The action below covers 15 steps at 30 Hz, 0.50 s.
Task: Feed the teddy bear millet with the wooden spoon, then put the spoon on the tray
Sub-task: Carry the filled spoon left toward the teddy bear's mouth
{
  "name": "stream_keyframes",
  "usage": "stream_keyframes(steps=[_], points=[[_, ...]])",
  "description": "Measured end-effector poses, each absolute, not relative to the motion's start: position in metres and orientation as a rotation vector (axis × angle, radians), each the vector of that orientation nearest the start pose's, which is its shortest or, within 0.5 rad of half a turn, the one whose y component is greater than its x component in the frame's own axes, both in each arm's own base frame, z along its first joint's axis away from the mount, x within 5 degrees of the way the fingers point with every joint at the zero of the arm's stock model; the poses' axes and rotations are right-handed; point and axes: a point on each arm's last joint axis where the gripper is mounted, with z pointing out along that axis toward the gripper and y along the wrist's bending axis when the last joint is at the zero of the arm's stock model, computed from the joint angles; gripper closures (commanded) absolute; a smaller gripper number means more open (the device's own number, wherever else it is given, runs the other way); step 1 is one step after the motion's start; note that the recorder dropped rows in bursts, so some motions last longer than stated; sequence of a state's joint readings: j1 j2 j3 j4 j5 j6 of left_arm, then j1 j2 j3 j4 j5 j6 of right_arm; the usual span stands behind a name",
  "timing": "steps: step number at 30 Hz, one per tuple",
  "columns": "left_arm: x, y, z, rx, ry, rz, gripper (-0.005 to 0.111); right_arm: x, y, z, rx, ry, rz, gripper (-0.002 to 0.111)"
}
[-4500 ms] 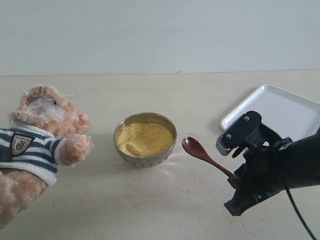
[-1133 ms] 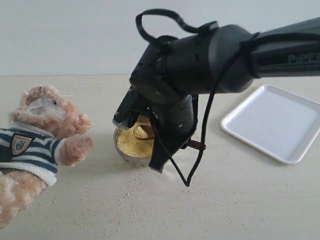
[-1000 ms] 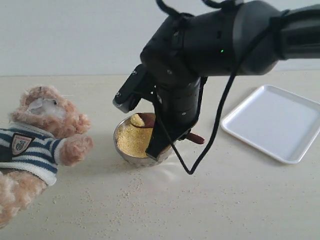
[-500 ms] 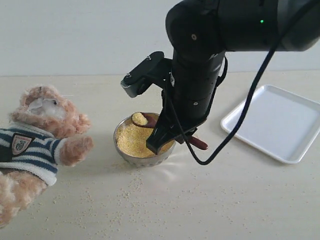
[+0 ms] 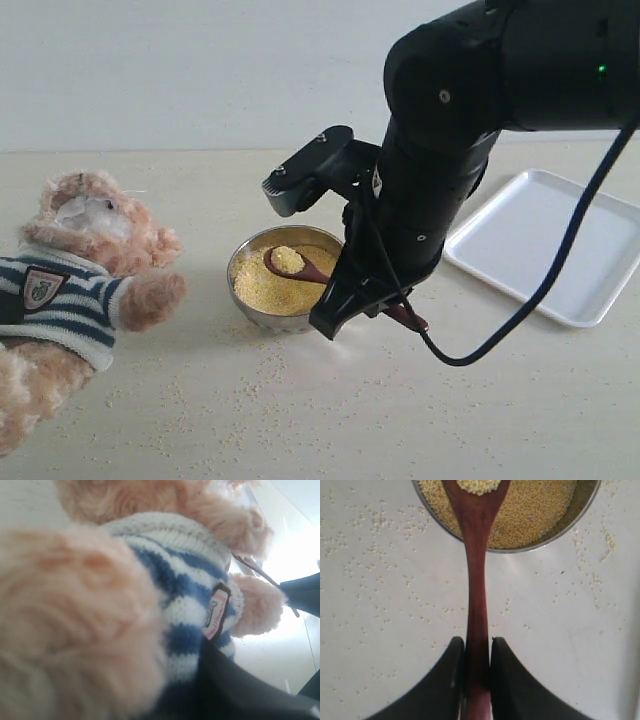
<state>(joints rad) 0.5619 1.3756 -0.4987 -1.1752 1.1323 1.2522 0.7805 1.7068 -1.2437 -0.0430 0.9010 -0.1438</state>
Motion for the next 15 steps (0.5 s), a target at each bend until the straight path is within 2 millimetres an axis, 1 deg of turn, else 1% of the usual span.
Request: stream_keyframes(steps=[4, 6, 11, 15], points=[[0.193, 0.031, 0.195, -0.063, 2.373, -1.062, 0.102, 0.247, 0.242, 0.243, -1.360, 2.482, 0.001, 0.108], [0.193, 0.031, 0.195, -0.063, 2.373, -1.062, 0.102, 0.245, 0.248, 0.251, -1.396, 2.439, -0.035, 0.108], [0.193, 0.031, 0.195, -0.063, 2.373, -1.062, 0.102, 0.237, 0.267, 0.279, -1.471, 2.335, -0.077, 0.108], [0.193, 0.031, 0.195, -0.063, 2.373, -1.062, 0.102, 0.227, 0.277, 0.296, -1.514, 2.299, -0.096, 0.108]])
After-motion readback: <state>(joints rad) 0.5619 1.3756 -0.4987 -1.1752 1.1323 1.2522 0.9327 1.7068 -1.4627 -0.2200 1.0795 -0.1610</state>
